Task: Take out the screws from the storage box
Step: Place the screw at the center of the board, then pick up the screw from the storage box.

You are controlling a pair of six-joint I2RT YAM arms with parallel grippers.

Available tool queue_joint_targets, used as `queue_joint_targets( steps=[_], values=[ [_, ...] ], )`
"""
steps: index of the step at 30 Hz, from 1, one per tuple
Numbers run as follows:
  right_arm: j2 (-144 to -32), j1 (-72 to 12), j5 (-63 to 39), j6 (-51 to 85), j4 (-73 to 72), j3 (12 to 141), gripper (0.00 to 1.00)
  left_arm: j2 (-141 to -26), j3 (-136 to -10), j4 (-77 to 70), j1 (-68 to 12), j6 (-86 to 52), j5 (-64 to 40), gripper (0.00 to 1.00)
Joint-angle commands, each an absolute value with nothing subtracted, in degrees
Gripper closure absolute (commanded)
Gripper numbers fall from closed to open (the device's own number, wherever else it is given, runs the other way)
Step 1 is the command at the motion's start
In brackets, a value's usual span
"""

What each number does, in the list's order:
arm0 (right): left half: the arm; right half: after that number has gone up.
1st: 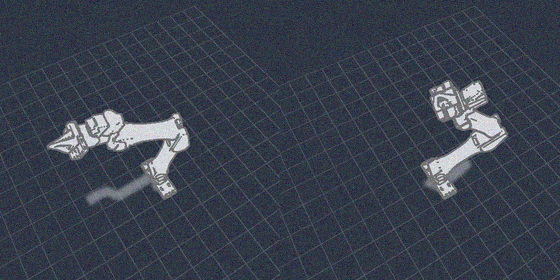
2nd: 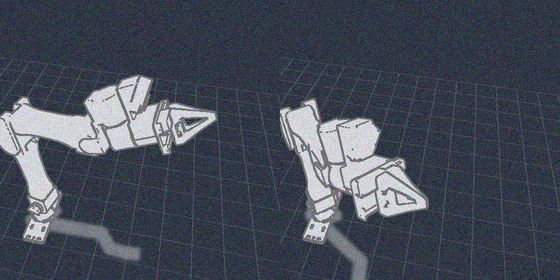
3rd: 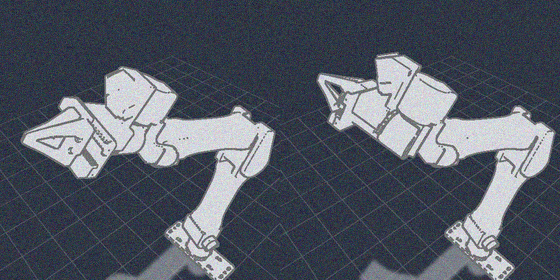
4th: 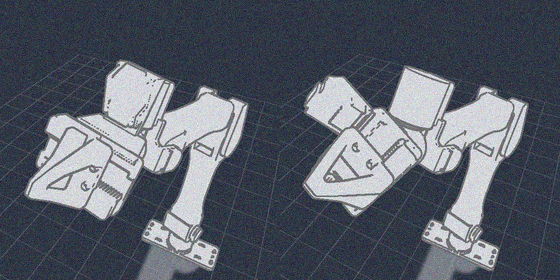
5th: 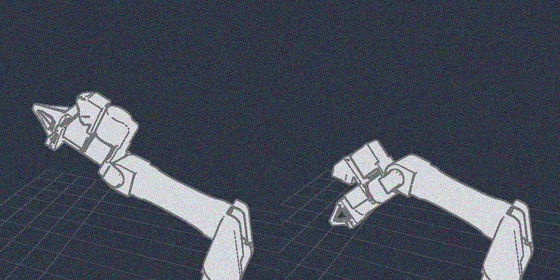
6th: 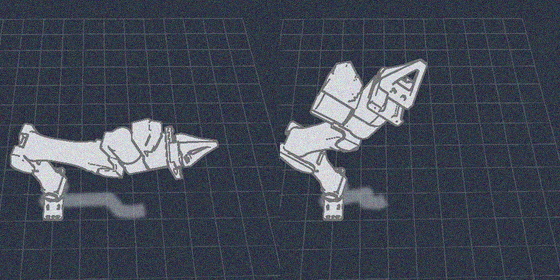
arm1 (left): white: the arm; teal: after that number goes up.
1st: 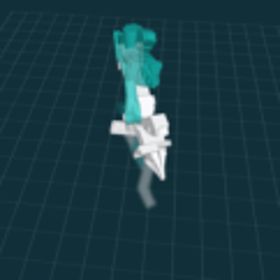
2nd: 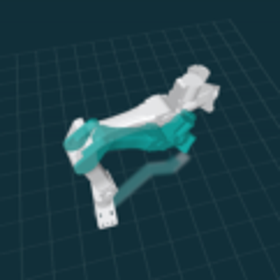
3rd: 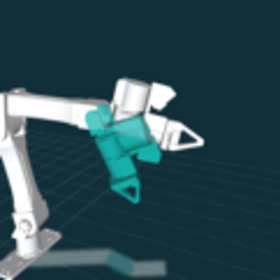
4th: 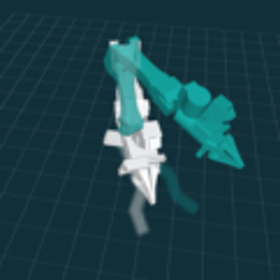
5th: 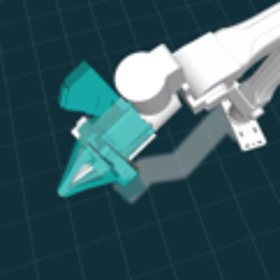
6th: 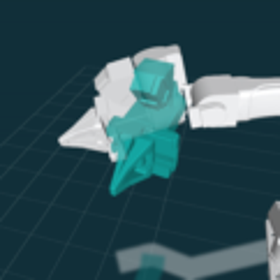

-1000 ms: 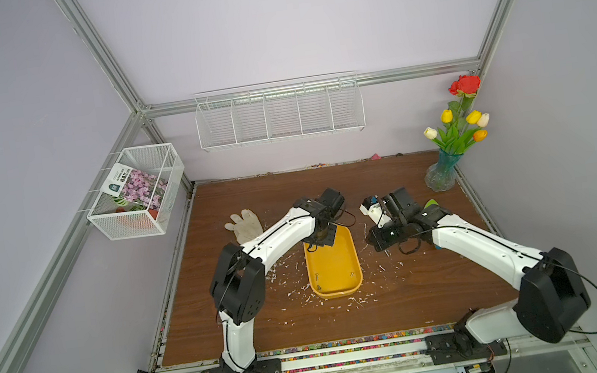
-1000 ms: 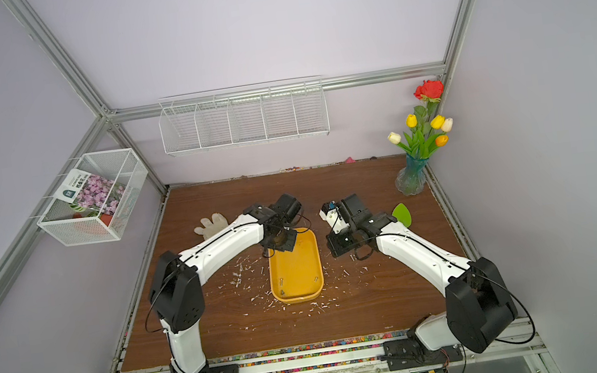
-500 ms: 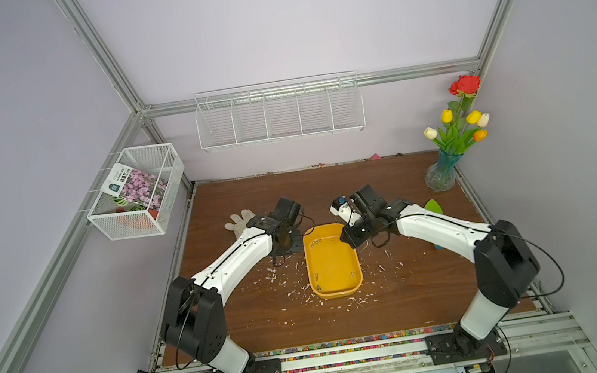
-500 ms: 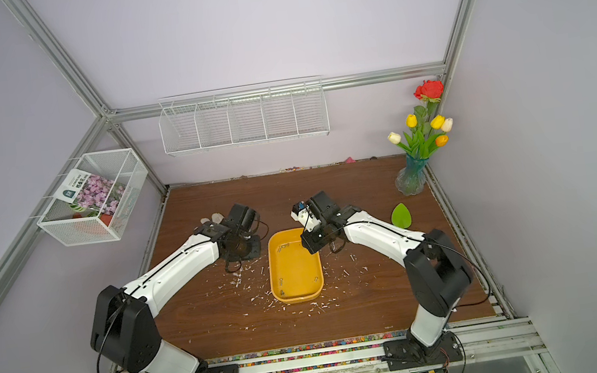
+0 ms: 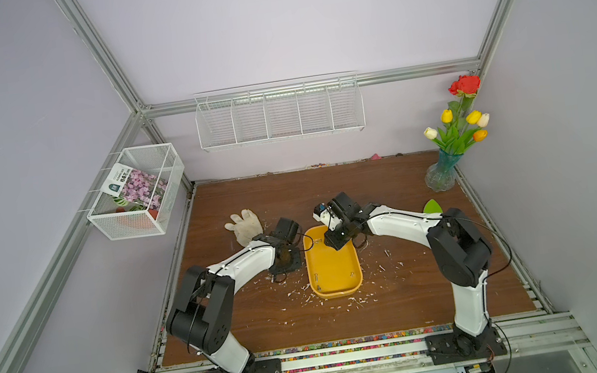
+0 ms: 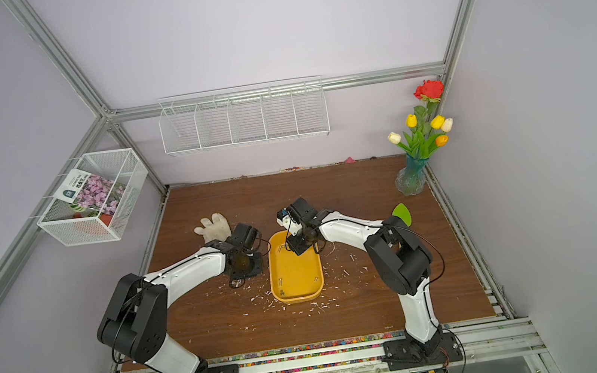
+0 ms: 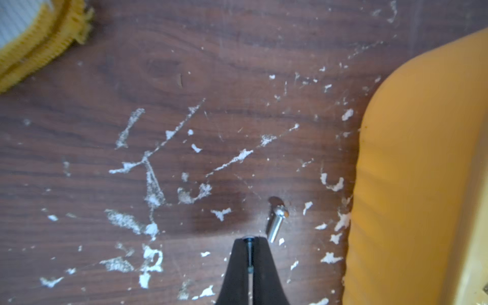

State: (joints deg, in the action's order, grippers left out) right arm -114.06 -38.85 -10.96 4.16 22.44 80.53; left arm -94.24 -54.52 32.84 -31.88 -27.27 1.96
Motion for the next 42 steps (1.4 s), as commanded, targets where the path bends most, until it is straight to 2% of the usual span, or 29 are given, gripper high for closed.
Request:
queue_joint_targets(
  steps=[1,5,12,15,26,42],
  values=[
    [-117.6,-39.8,-8.5,3.3,22.0,83.7,0.69,-96.1,-53.9,29.2,-31.7,-28.2,0.5,1.0],
    [-120.7,-40.4,-7.7,2.6,22.5,86.3,0.68,-96.9,-53.8,28.9,-31.8,-27.9,-0.1,0.97],
    [-121.8,-40.9,-3.9,1.1,23.1,86.9,0.67,-96.3,-53.5,29.0,-31.7,-27.0,0.2,0.86],
    [-122.2,-41.0,-2.4,1.1,22.9,87.2,0.67,-96.4,-53.5,29.0,-31.7,-26.9,0.3,0.85],
    [-124.4,-41.0,-2.7,0.8,22.9,88.8,0.68,-96.2,-53.5,29.1,-31.7,-26.3,0.4,0.74],
    [-126.5,-41.6,-4.0,0.6,23.7,89.7,0.74,-96.8,-53.4,29.3,-31.7,-26.2,0.4,0.74]
  ],
)
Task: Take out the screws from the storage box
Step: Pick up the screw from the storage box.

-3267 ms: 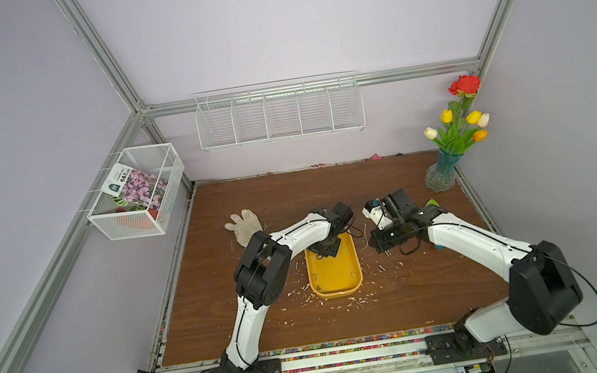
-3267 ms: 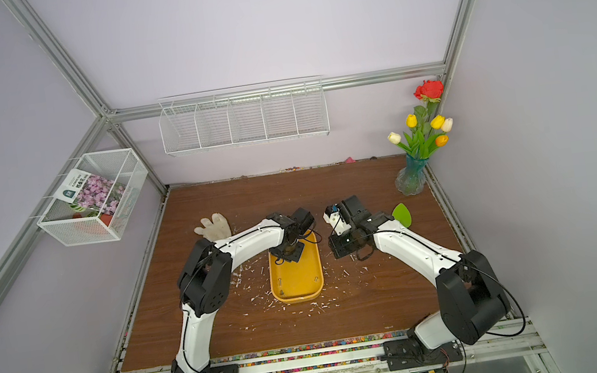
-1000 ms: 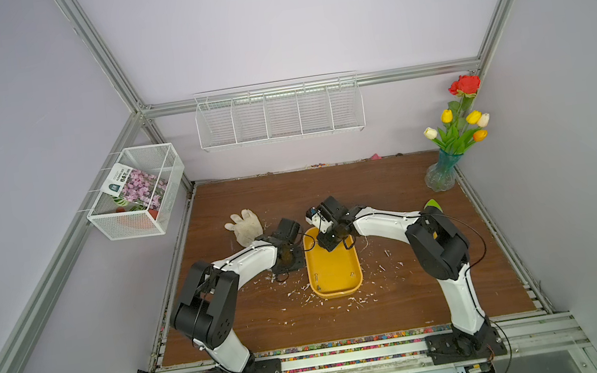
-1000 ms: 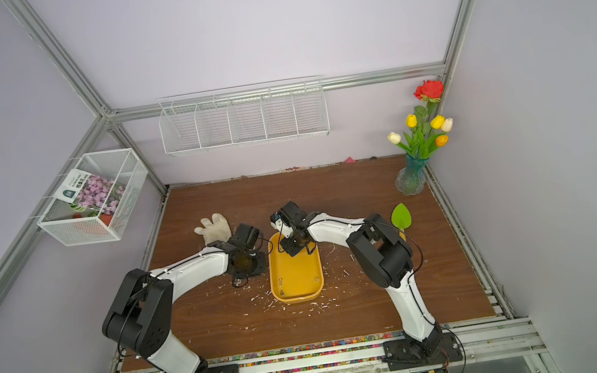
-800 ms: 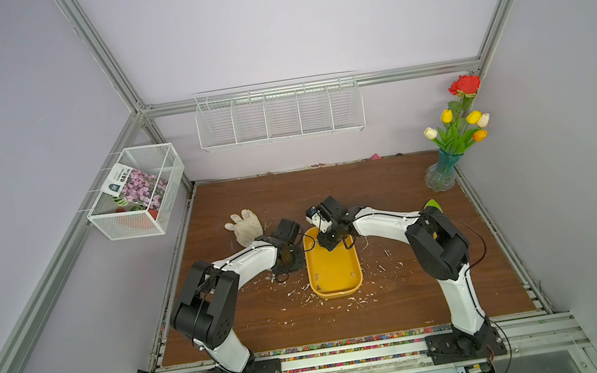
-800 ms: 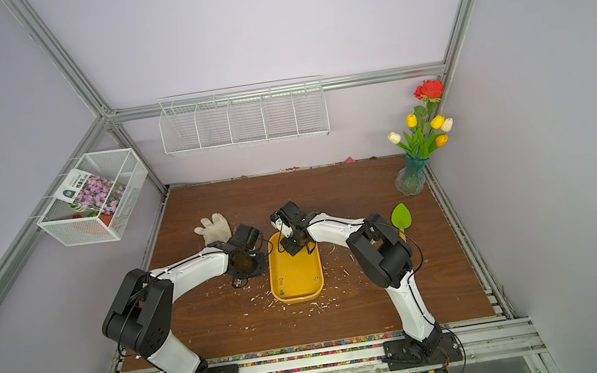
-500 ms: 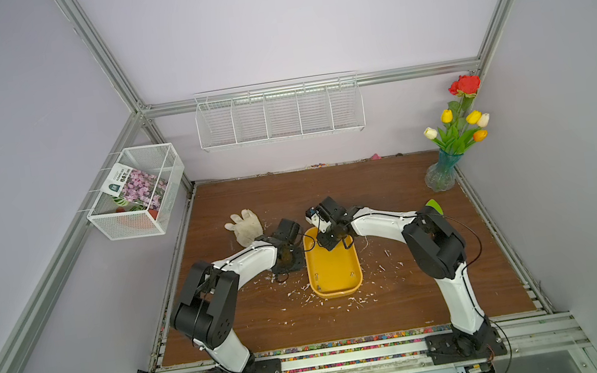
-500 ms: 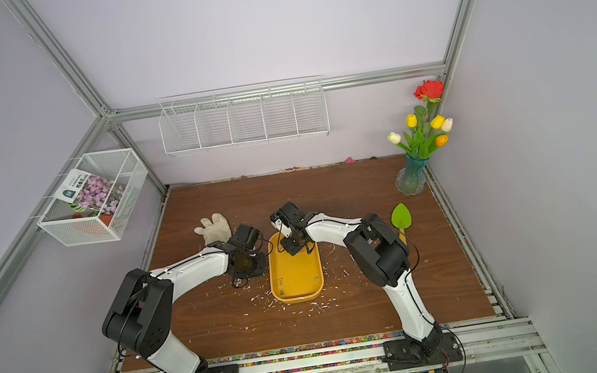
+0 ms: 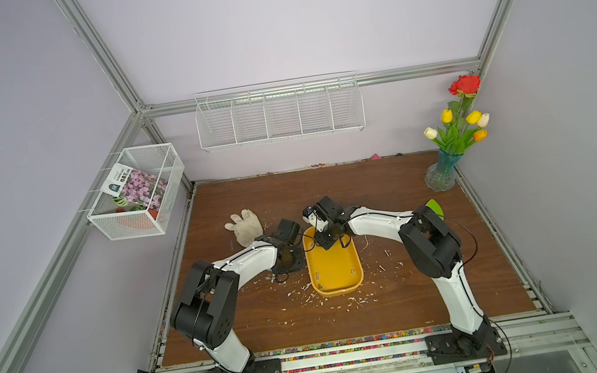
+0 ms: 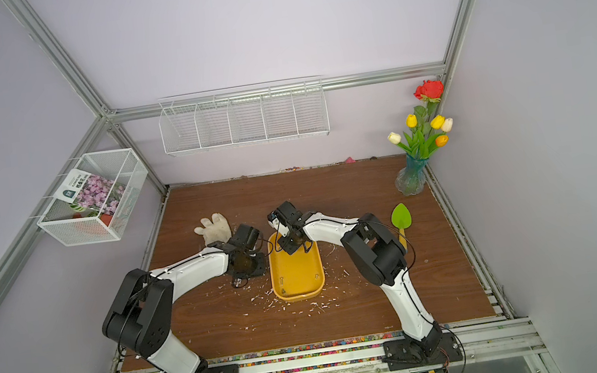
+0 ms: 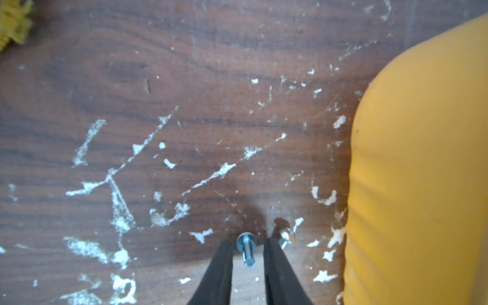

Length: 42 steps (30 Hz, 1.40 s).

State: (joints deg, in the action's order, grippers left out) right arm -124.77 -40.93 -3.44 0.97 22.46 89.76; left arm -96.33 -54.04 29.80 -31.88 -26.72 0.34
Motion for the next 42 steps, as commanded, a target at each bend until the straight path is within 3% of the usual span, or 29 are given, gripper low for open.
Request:
queue_joint_targets(
  steps=[1,6,11,22,25,30,39,42],
  values=[
    [-126.6,-41.7,-4.0,0.6,23.8,89.7,0.76,-96.7,-53.4,29.3,-31.7,-26.2,0.4,0.74],
    [-126.5,-41.8,-3.1,0.8,24.0,89.8,0.84,-96.7,-53.4,29.5,-31.7,-26.0,0.5,0.74],
    [-126.1,-41.8,-2.2,0.6,24.1,89.6,1.0,-96.7,-53.7,29.9,-31.7,-25.6,0.8,0.74],
    [-118.9,-41.8,-3.0,1.7,23.5,87.3,1.0,-95.5,-55.3,31.7,-31.4,-25.8,1.2,0.73],
    [-115.5,-41.9,-3.0,1.7,23.9,86.1,1.0,-93.7,-55.6,32.1,-31.4,-26.1,1.1,0.65],
    [-109.9,-41.8,-3.0,2.4,23.3,82.6,1.0,-90.9,-56.6,33.0,-31.2,-25.8,3.4,0.61],
    [-92.6,-41.3,4.0,5.5,29.4,73.7,1.0,-85.9,-64.7,36.3,-31.2,-25.1,2.3,0.57],
    [-85.7,-40.2,5.4,6.9,31.7,67.9,1.0,-86.2,-67.4,36.3,-31.3,-24.5,-0.4,0.5]
  ],
)
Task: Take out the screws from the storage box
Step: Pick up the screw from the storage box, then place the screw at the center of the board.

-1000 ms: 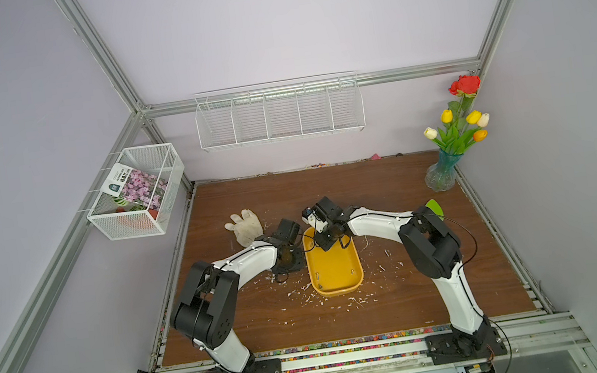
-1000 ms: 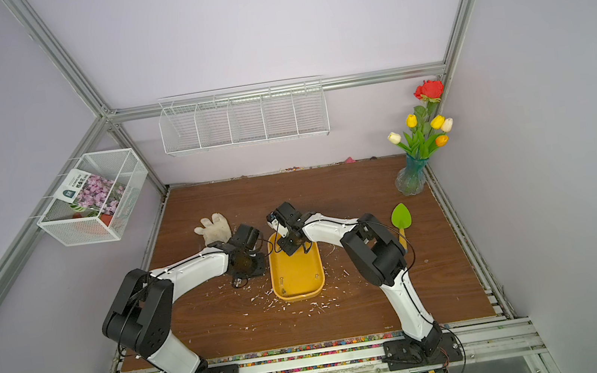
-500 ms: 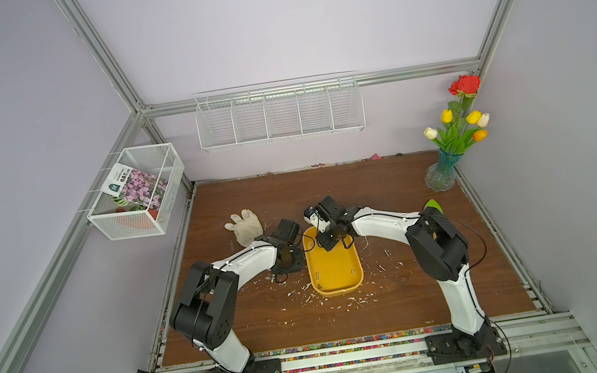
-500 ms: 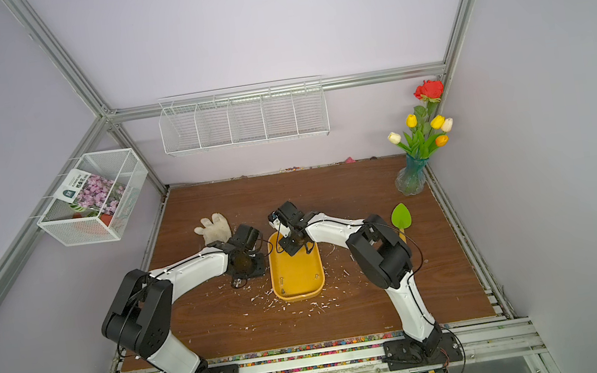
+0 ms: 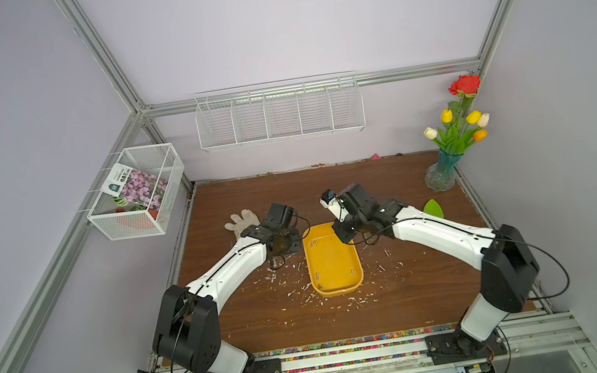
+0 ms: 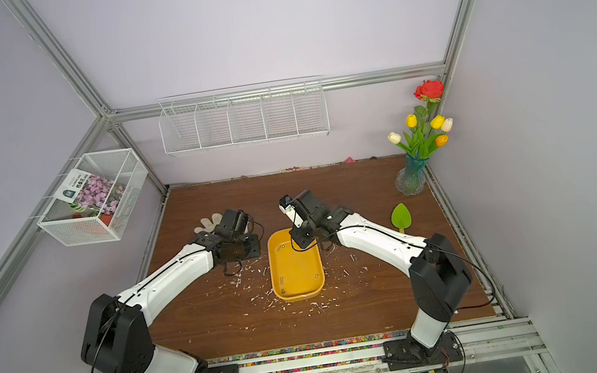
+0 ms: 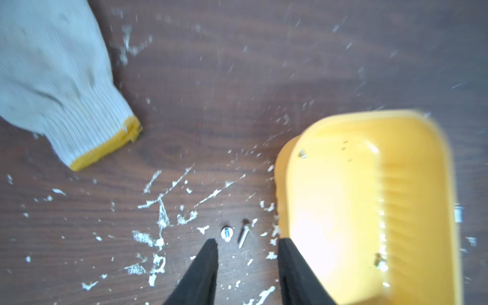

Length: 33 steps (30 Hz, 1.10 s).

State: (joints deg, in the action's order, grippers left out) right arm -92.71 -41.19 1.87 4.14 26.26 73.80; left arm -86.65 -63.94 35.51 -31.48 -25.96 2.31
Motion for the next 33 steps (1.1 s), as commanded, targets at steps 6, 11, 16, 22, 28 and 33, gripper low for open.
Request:
queue_joint_targets(
  steps=[6,11,16,22,28,33],
  values=[
    [-75.7,-34.2,5.0,11.1,33.5,56.6,1.0,-88.3,-69.0,33.3,-32.5,-23.8,-5.4,0.53],
    [-72.6,-31.0,4.0,12.3,33.7,50.4,1.0,-91.5,-70.8,32.9,-35.1,-22.8,-5.8,0.58],
    [-76.6,-30.5,2.6,13.2,34.4,49.4,1.0,-94.9,-71.4,32.3,-37.0,-22.8,-7.5,0.64],
    [-83.5,-30.2,0.9,13.6,35.7,50.8,1.0,-99.2,-72.1,32.5,-38.3,-23.8,-9.0,0.68],
    [-85.9,-30.2,-0.3,14.1,36.8,51.6,1.0,-102.4,-73.4,33.0,-40.3,-24.9,-3.1,0.65],
    [-87.2,-30.4,-1.1,14.0,37.6,52.0,1.0,-105.6,-74.6,32.9,-40.7,-24.5,-1.1,0.62]
  ],
)
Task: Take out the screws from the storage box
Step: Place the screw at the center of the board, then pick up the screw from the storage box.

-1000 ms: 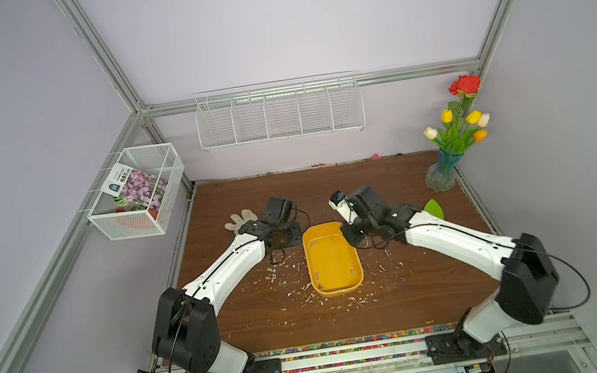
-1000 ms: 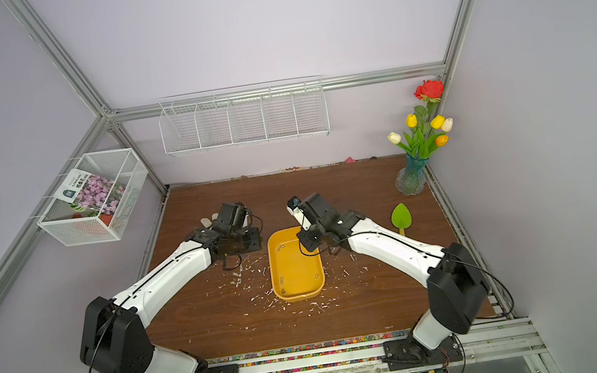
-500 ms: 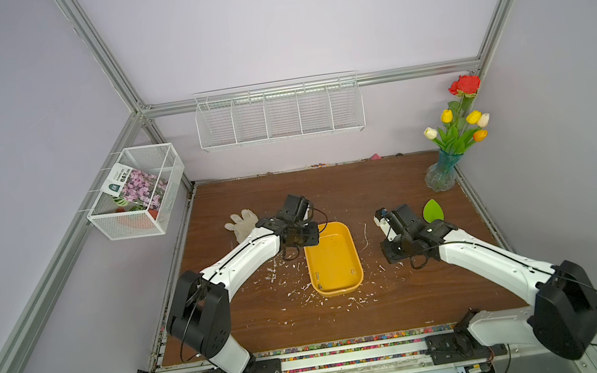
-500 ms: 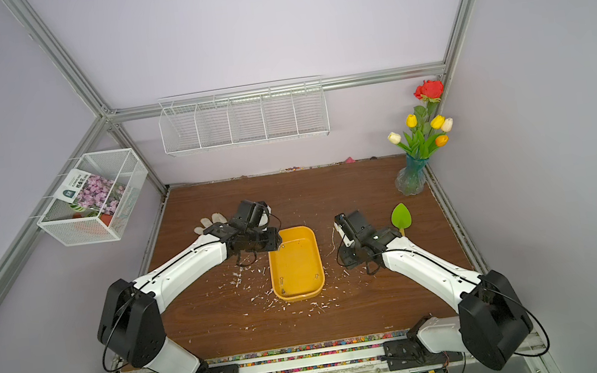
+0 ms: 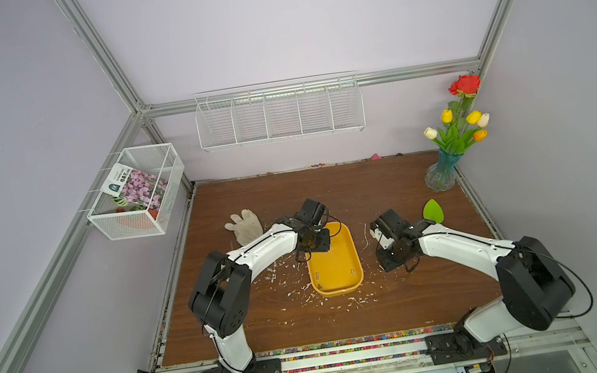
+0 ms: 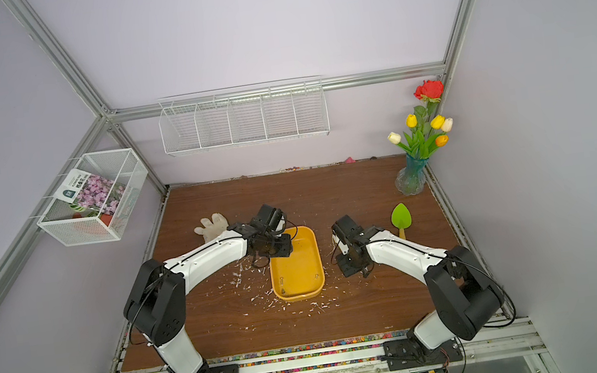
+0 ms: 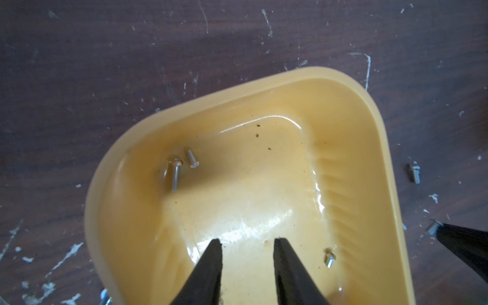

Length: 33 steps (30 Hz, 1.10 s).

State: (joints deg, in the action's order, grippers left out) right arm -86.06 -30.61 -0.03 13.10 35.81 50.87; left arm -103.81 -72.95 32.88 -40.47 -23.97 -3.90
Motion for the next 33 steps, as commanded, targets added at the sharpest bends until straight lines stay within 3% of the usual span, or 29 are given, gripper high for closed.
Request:
queue_joint_targets(
  steps=[1,10,14,23,33],
  values=[
    [-87.4,-30.3,-1.0,14.1,37.9,52.2,0.99,-106.1,-74.7,32.8,-40.9,-24.4,-1.0,0.61],
    [-86.9,-30.3,-0.9,13.7,39.4,53.4,0.87,-109.6,-76.5,34.3,-41.5,-23.3,-0.4,0.59],
    [-86.5,-30.3,-0.9,13.8,39.9,54.2,0.85,-111.6,-80.6,41.9,-41.9,-21.1,-2.6,0.61],
    [-84.6,-30.3,-1.0,14.2,40.5,55.3,0.84,-108.9,-84.1,57.5,-43.6,-21.5,-5.4,0.68],
    [-78.1,-30.3,-0.9,14.2,41.1,57.1,0.84,-109.8,-82.1,60.6,-48.7,-25.7,-3.1,0.61]
  ],
)
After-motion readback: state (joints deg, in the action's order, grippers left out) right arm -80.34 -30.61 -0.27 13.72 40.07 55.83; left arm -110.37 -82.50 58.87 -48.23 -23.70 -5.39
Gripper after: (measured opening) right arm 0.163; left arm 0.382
